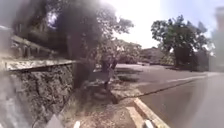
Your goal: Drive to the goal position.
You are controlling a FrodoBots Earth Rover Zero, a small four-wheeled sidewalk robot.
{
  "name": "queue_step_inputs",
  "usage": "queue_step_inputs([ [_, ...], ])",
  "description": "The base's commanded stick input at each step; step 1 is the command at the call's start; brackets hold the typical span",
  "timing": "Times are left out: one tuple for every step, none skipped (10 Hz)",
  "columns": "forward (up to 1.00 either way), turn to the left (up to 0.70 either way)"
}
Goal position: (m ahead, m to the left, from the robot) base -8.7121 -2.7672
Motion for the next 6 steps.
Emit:
queue_step_inputs([
  [0.0,-0.85],
  [0.0,-0.85],
  [0.0,-0.85],
  [0.0,-0.85],
  [0.0,-0.85],
  [0.0,-0.85],
])
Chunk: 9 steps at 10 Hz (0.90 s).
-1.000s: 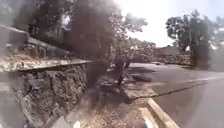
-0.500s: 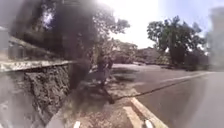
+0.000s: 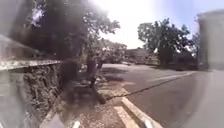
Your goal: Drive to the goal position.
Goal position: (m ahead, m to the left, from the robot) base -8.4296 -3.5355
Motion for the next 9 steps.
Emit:
queue_step_inputs([
  [0.0,-0.85],
  [0.0,-0.85],
  [0.0,-0.85],
  [0.0,-0.85],
  [0.0,-0.85],
  [0.0,-0.85],
  [0.0,-0.85],
  [0.0,-0.85],
  [0.0,-0.85],
])
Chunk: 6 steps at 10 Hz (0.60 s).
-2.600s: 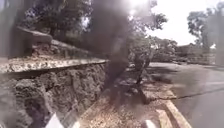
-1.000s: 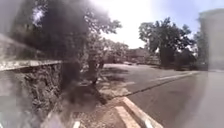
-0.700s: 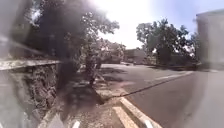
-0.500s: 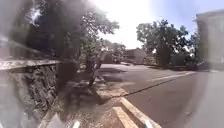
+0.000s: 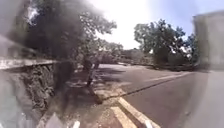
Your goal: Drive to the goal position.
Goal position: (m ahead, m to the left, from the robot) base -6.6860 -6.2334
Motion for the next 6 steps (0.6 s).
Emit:
queue_step_inputs([
  [0.0,-0.85],
  [0.0,-0.85],
  [0.0,-0.85],
  [0.0,-0.85],
  [0.0,-0.85],
  [0.0,-0.85],
])
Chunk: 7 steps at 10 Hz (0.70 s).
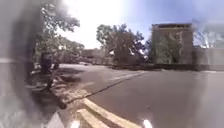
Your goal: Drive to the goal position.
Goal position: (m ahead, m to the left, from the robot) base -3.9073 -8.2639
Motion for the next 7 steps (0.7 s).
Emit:
queue_step_inputs([
  [0.0,-0.85],
  [0.0,-0.85],
  [0.0,-0.85],
  [0.0,-0.85],
  [0.0,-0.85],
  [0.0,-0.85],
  [0.0,-0.85],
])
